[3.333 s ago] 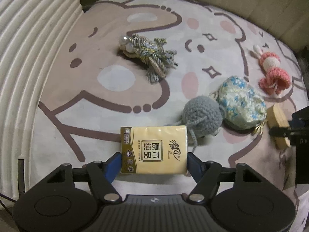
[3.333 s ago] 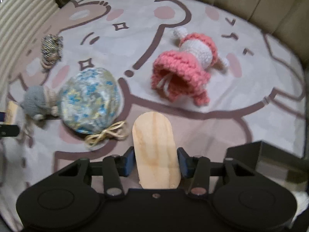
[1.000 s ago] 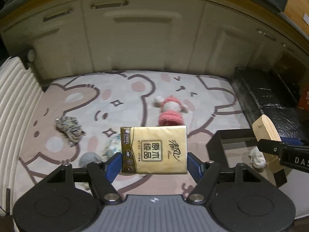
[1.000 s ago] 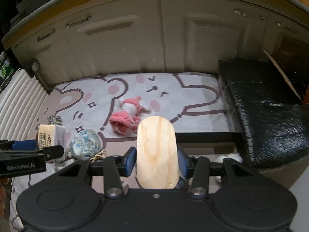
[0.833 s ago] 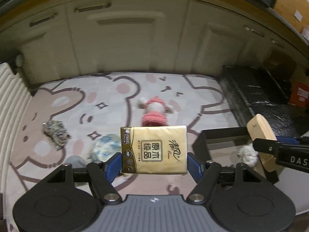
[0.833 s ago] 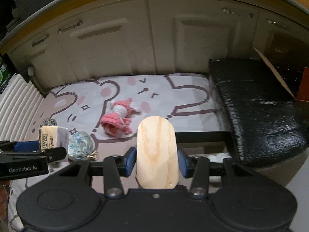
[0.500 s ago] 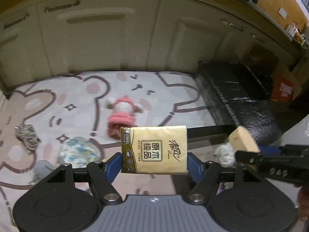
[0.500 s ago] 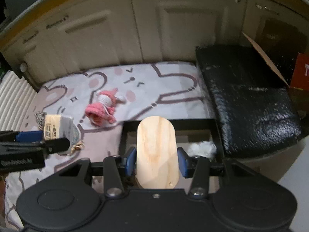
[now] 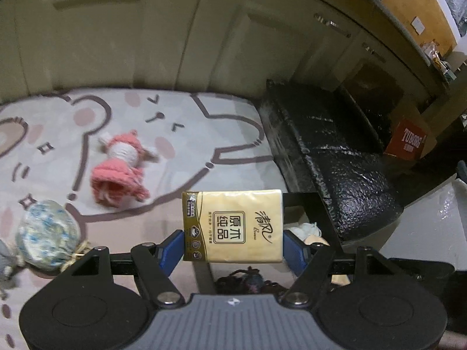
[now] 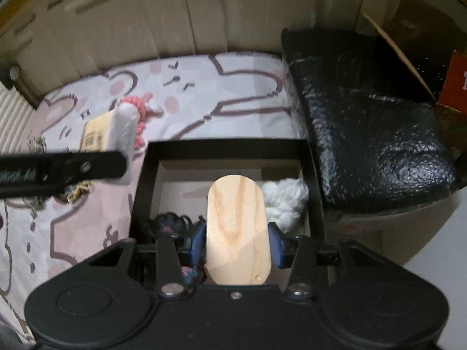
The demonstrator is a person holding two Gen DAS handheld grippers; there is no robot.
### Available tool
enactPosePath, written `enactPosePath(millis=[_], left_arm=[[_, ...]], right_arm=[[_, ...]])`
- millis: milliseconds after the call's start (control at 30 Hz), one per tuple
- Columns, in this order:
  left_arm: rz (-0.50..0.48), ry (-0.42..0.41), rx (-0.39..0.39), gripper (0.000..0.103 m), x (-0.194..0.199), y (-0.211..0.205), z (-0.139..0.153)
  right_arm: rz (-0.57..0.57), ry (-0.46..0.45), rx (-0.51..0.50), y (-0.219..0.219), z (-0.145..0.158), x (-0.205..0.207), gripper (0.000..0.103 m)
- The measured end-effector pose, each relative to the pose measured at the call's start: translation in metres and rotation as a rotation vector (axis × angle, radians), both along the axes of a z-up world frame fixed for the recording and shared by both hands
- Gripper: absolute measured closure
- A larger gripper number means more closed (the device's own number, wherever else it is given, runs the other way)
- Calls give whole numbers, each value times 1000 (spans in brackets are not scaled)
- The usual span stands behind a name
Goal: Organize objects
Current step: 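Lift and carry the tissue pack and wooden block toward the black box with both tools, then open the left tool releasing the tissue pack while the right tool drops the wooden block into the box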
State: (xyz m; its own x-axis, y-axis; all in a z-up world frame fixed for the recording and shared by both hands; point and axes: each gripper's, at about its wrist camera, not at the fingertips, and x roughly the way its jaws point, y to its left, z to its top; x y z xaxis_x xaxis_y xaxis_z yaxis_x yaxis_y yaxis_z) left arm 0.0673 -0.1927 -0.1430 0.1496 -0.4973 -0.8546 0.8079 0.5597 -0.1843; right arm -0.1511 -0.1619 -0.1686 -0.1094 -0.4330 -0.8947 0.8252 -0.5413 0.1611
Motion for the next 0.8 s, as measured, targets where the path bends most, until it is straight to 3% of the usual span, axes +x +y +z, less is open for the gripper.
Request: enactPosePath(millis=[367,433,500,600,633,700,800], left_arm=[[11,70,19,31,2,-22,-26],[-5,85,21,29,0,-25,-29],[-8,69,34,17,-1,-27,-30],[-5,50,35,14,0,-26,-29],[-1,54,34,14,1,-26,-29],[8,54,36,14,3,-24,-28],[14,51,39,14,5,-23,-26]], right_arm=[[-13,-14,30,-5,-14,-1,57],[-65,-14,31,-6,-16,-2,57],[-64,-13,32,-6,-17,-3,57],[-69,-17,30,-6,-21,-4,57],[-66,-13,29,-6,-21,-4,55],[-68,-5,30,-7,-22,-3,43],[-59,-2,33,-6,-21,-2,43]])
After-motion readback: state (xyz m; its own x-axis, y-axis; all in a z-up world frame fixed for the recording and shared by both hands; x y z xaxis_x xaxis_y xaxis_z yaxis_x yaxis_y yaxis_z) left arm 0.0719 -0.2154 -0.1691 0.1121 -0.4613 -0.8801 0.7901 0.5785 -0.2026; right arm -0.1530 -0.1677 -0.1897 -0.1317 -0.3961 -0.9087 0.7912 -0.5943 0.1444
